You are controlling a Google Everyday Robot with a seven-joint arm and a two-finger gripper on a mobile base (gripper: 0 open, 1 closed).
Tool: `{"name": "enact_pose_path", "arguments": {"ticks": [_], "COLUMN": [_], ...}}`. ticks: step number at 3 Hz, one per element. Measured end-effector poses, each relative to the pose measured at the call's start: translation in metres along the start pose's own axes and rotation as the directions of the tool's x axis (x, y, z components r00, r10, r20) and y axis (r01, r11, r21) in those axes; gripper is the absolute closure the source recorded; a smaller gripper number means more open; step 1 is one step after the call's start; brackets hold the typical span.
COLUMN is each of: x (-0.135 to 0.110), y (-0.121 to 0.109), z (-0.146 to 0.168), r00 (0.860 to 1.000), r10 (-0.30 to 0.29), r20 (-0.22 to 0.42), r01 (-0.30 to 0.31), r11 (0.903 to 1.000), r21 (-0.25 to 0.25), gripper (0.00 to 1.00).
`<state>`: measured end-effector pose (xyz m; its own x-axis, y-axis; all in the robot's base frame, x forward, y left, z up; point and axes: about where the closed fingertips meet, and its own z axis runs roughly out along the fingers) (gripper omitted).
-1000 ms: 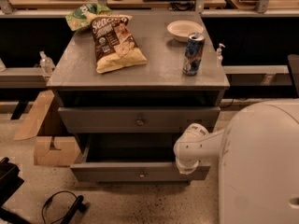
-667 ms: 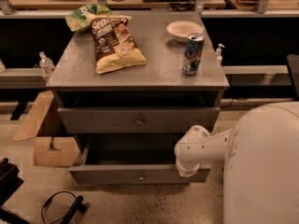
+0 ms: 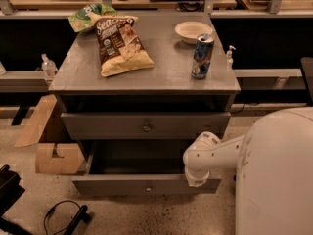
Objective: Open middle drawer
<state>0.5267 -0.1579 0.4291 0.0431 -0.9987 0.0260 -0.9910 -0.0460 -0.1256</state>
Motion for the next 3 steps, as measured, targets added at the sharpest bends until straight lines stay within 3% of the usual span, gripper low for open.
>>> {"name": "enact_pose_path", "arguments": {"ticks": [1, 3], "x": [0.0000, 0.0001], "y": [0.0180, 0.0177], "z": [0.0011, -0.0020], "r00": [1.000, 1.000], "r10": [-0.008, -0.008], "r20": [0.008, 0.008], "r01": [0.008, 0.008], "r11": [0.9992, 0.9992], "r21": [-0.040, -0.040], "gripper": [1.00, 1.00]}}
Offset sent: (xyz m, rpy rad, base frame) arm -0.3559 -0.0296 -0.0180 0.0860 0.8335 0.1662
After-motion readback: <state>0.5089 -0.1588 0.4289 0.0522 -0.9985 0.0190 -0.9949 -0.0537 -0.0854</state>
